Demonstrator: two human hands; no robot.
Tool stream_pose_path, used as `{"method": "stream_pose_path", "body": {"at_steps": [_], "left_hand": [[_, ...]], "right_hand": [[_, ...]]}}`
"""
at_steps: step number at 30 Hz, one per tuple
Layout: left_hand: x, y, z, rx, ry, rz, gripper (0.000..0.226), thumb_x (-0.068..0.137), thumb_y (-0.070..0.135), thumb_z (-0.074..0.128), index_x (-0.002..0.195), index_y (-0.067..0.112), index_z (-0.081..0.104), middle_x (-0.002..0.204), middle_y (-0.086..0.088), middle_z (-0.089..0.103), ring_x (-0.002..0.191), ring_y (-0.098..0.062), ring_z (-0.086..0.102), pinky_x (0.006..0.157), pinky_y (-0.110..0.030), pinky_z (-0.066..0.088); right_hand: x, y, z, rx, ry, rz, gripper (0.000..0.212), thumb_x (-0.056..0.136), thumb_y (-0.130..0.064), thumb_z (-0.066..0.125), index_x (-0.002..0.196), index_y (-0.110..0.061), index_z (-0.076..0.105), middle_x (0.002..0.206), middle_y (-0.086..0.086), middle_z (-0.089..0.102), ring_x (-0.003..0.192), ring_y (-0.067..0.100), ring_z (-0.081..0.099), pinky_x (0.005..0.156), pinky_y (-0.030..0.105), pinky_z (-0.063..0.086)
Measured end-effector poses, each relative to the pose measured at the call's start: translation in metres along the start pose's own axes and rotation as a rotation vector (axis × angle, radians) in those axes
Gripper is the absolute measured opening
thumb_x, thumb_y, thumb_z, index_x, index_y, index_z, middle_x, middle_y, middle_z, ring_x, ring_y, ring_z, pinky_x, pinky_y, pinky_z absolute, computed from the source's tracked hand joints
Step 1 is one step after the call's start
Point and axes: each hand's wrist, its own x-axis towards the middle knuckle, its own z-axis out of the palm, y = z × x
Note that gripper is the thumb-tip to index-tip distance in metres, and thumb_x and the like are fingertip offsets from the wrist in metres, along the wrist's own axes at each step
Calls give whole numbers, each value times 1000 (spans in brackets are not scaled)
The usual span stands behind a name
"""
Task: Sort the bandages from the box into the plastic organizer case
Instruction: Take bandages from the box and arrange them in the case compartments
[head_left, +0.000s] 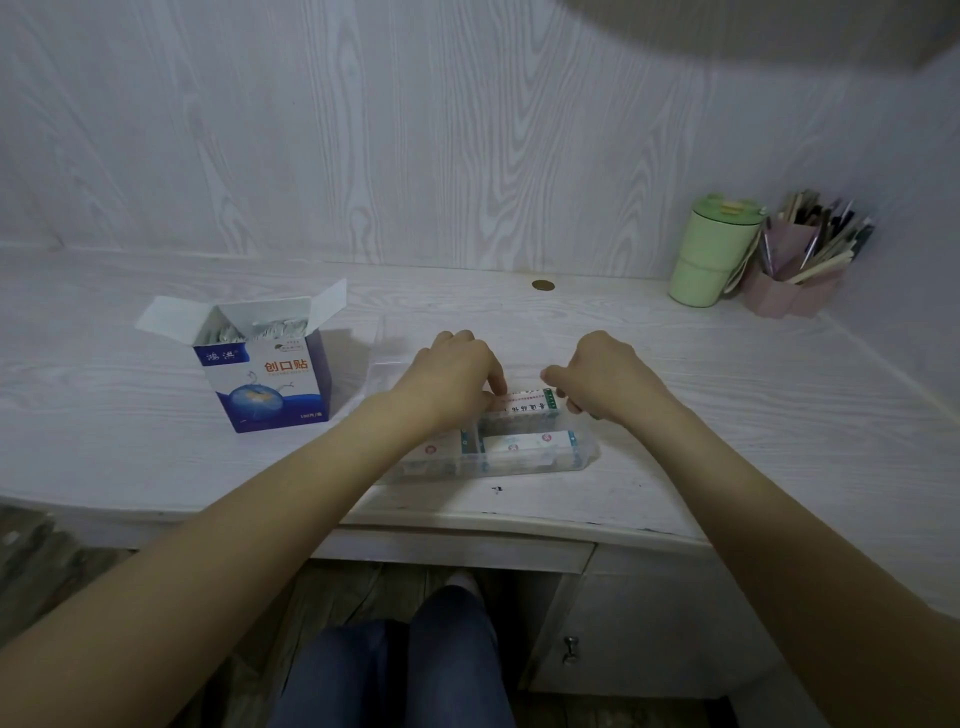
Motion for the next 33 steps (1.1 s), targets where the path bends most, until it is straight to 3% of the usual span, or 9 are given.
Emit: {"method": "stream_pose_path", "body": {"at_steps": [3,7,14,20,26,28,31,33], "left_hand": [[2,-1,0,7,3,6,20,91,23,62,109,29,68,111,-5,49,111,-25,41,95,-36,39],[4,-2,-2,18,-2,18,20,89,21,63,107,30,69,102,-3,45,108,-25,41,94,-35,39],[8,-4,1,21,-13,6,19,89,20,64,107,24,70,112,-8,52,114,-26,43,98,-38,40],[0,-2,-7,-34,66,-3,22,93,20,56,112,20,67,117,-10,50,115,-27,42,97,-36,40],[-29,-13,-35,-60,213,62,26,97,22,48,114,19,67,114,-8,56,109,-24,47,89,-29,39],[-45,-20,-50,-79,311,75,25,97,24,49,115,20,65,115,-3,52,107,-17,48,87,-24,37],[-68,-40,-69,-112,546,32,23,95,19,51,114,20,64,108,4,48,96,-7,45,81,-20,35],[-77,-60,-80,-75,602,-28,28,94,16,52,121,18,61,115,1,51,97,-7,45,84,-21,38]], "right_hand": [[-1,-2,2,-62,-10,-9,27,86,-24,56,64,-11,46,74,8,66,58,22,49,64,29,42],[0,-1,3,-113,-19,-9,26,85,-24,60,66,-10,50,62,0,59,57,19,52,61,27,42],[-2,0,3,-166,-30,-17,25,84,-25,65,68,-11,51,61,0,56,56,17,51,61,27,43],[-8,-4,-2,-192,7,-29,23,87,-24,60,69,-10,54,59,-2,65,54,14,58,65,29,50],[-19,-37,-14,-149,90,-125,22,90,-28,55,93,-8,65,75,4,71,70,21,69,74,35,56],[-24,-60,-15,-48,150,-257,25,92,-29,56,106,-10,66,92,5,70,83,21,67,81,37,55],[-36,-97,-9,15,274,-546,31,95,-25,51,123,-16,60,117,5,60,106,18,57,90,28,44],[-39,-116,0,-43,239,-665,35,98,-23,48,132,-19,54,133,4,51,120,18,49,98,28,38]]}}
